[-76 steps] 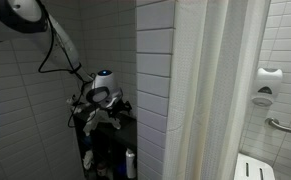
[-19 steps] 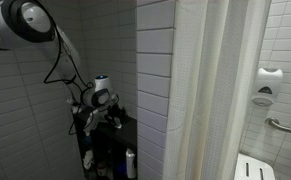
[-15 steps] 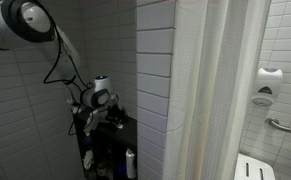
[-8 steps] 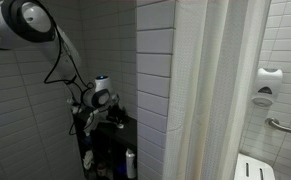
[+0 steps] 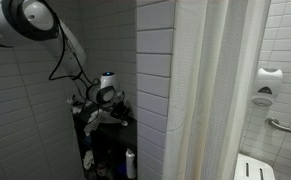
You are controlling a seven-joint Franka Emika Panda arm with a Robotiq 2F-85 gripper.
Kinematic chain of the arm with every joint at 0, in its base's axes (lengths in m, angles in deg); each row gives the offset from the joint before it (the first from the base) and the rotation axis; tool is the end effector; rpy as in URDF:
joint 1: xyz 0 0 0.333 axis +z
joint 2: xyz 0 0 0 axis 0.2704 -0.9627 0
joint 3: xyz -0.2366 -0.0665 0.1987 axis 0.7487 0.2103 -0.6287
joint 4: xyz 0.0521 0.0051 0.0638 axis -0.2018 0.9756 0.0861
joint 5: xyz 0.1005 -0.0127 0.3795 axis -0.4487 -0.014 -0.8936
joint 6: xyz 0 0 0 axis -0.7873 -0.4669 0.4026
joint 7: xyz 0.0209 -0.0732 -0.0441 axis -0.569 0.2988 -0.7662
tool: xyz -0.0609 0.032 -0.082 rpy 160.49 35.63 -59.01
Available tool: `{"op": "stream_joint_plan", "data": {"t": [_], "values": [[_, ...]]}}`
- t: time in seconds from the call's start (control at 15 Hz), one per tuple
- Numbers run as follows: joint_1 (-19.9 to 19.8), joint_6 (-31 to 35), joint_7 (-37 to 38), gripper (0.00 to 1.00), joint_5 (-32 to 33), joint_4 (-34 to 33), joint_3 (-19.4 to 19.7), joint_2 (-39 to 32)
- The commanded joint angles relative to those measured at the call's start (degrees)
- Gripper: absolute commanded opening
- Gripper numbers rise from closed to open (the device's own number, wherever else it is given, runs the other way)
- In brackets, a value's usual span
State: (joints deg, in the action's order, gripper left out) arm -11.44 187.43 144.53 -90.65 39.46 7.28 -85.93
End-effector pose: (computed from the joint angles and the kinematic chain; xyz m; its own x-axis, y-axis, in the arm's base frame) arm 0.6084 -0.1130 0.1779 -0.8519 -0.4869 -0.1928 -0.4461 0.8676 -0.2197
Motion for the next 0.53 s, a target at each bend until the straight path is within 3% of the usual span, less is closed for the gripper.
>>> {"op": "stream_joint_plan", "data": {"t": [0.0,0.47], "values": [[-5.46,-3.53,-1.98,0.02,-2.73,-1.01,-3.66,2.60],[-8.60,-3.95,-2.61,0.02,-5.77,-1.27,-5.21,3.24]]}}
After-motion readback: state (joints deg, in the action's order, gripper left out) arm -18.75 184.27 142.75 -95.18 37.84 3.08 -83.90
